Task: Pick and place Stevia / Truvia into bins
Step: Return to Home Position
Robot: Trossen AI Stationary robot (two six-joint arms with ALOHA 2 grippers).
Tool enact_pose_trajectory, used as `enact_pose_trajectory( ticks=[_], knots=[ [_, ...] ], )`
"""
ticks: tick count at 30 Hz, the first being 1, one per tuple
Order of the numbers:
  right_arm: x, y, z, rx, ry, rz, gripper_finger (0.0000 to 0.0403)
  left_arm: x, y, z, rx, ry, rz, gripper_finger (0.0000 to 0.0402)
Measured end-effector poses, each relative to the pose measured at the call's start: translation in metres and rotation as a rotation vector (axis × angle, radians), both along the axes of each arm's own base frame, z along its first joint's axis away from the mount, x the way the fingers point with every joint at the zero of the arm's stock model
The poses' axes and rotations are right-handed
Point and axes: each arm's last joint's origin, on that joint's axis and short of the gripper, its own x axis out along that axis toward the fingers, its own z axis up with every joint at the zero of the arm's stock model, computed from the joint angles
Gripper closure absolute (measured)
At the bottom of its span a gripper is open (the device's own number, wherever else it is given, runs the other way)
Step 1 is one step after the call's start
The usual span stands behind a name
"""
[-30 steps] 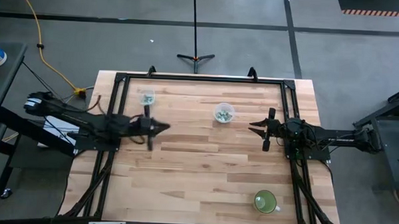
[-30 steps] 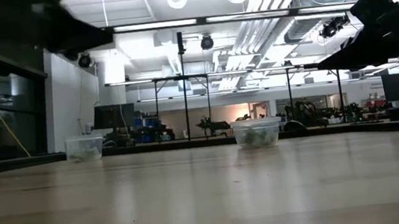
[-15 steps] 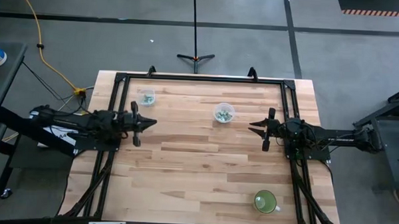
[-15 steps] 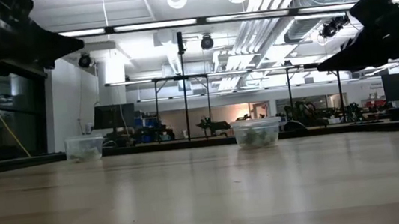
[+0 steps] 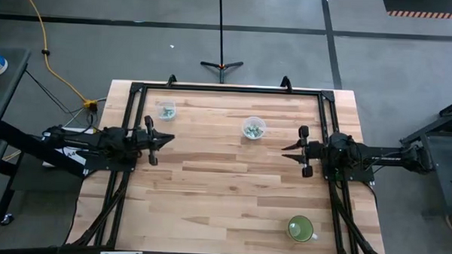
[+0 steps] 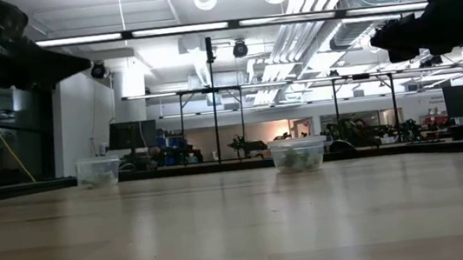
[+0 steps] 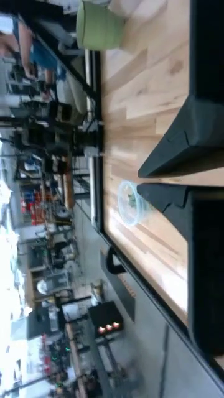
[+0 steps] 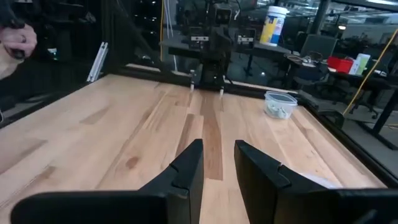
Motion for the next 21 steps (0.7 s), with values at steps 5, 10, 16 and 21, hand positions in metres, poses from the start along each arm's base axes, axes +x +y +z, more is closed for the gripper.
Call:
enact_pose_trajectory(
  ticks=[5,10,16,21],
  knots=[
    [-0.001,0.000,0.001,0.062,-0.004,0.010,0.0320,0.000,0.000,0.000,0.026,0.004,-0.011,0.0381],
    [-0.002,-0.003,-0.005,0.162,0.050,-0.138,0.0320,0.000,-0.002,0.000,0.000,0.002,-0.054,0.0357],
    [-0.005,-0.001,0.013,0.173,-0.135,-0.123,0.0320,0.000,-0.003,-0.001,-0.011,0.003,-0.091,0.0375],
    [-0.010,0.003,0.012,0.220,-0.139,-0.145,0.0320,0.000,-0.004,-0.001,-0.016,0.008,-0.149,0.0374]
  ],
)
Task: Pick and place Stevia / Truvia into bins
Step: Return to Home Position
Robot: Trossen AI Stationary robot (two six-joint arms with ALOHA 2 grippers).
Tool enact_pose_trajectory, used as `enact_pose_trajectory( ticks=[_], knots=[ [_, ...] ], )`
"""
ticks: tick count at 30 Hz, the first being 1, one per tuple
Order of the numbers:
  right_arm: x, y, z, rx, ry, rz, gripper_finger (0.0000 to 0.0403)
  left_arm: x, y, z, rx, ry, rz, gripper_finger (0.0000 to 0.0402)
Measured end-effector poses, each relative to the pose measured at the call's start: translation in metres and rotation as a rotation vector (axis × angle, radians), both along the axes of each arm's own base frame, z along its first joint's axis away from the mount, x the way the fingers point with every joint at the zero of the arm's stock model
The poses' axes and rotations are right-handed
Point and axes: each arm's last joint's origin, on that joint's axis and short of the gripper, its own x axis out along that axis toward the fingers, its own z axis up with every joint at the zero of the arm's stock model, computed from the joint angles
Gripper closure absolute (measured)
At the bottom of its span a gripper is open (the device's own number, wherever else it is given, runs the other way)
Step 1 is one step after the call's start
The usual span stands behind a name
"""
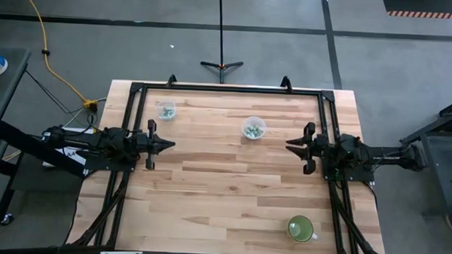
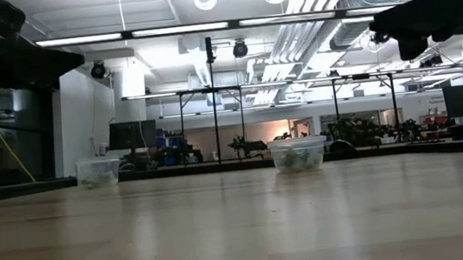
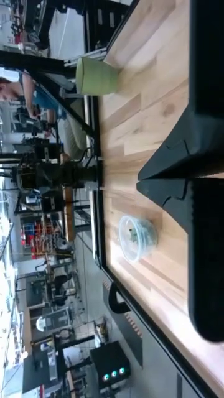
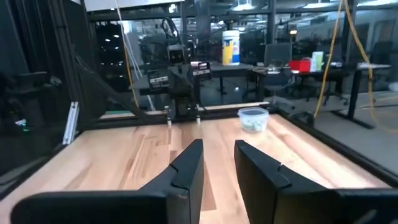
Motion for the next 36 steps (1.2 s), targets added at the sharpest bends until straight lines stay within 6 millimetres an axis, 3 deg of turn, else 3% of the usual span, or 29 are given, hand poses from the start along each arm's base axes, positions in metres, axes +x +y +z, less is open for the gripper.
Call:
enact_pose_trajectory(
  ticks=[5,13,24,36],
  knots=[
    [-0.0027,0.0023,0.0000,-0.042,-0.001,-0.011,0.0320,0.0000,-0.0007,-0.0001,0.001,0.003,-0.023,0.0349],
    [-0.0031,0.0024,0.0021,-0.041,-0.013,-0.009,0.0320,0.0000,-0.0008,-0.0001,0.002,0.004,-0.027,0.0377],
    [-0.0031,0.0024,0.0016,-0.044,-0.001,-0.008,0.0320,0.0000,-0.0008,-0.0001,0.001,0.004,-0.027,0.0245],
    [-0.0032,0.0024,0.0022,-0.044,-0.003,-0.008,0.0320,0.0000,-0.0007,0.0000,0.001,0.003,-0.026,0.0216]
  ],
)
